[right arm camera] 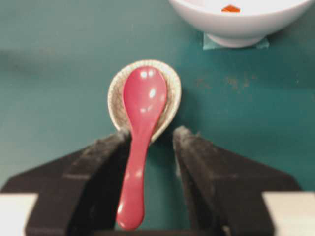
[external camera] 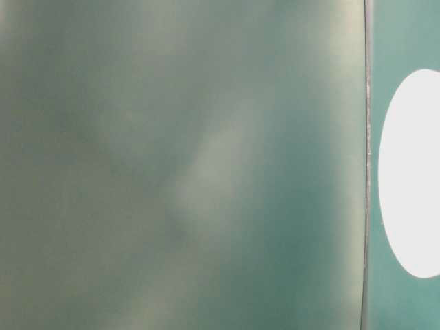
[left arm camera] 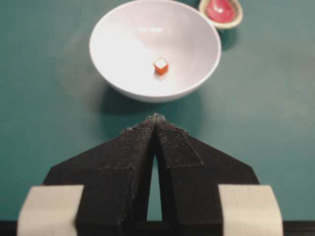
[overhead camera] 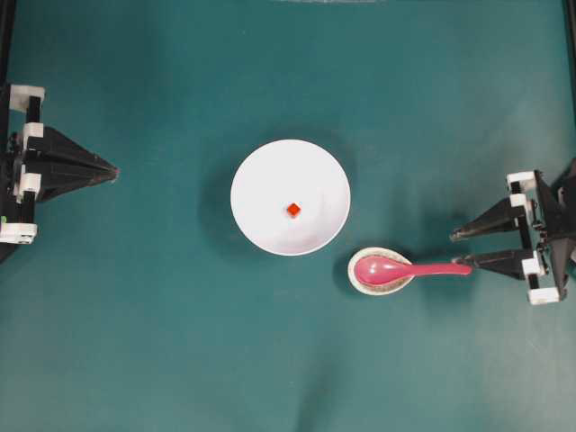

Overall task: Grip the spoon and scoop the red block from the bowl with right arm.
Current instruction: 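Close the right gripper on the pink spoon handle end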

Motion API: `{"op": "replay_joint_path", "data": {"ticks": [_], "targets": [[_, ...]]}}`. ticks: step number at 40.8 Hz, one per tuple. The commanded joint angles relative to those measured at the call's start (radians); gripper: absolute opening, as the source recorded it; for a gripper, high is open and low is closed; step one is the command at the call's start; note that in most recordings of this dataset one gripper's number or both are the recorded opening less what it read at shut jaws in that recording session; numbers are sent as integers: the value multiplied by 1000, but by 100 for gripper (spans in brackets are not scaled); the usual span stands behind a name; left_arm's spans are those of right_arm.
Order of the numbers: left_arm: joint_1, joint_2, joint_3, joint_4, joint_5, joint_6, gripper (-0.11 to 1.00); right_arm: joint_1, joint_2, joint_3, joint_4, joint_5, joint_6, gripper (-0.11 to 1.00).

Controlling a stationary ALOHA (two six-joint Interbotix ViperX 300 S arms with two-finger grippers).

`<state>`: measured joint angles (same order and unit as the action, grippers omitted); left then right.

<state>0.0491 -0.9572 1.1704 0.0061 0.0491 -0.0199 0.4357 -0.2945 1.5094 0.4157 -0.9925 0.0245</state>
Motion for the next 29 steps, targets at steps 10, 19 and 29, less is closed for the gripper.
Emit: {"op": "replay_joint_path", "data": {"ticks": [10, 19, 29], "targets": [[2, 8, -28, 5, -5, 2, 0, 77, 207, -57, 60, -158, 55, 48], [2, 8, -28, 5, -5, 0, 0, 98, 353, -80, 75, -261, 66, 48], [2, 6, -29, 5, -3, 0, 0, 124, 422, -92, 81, -298, 98, 48]]}}
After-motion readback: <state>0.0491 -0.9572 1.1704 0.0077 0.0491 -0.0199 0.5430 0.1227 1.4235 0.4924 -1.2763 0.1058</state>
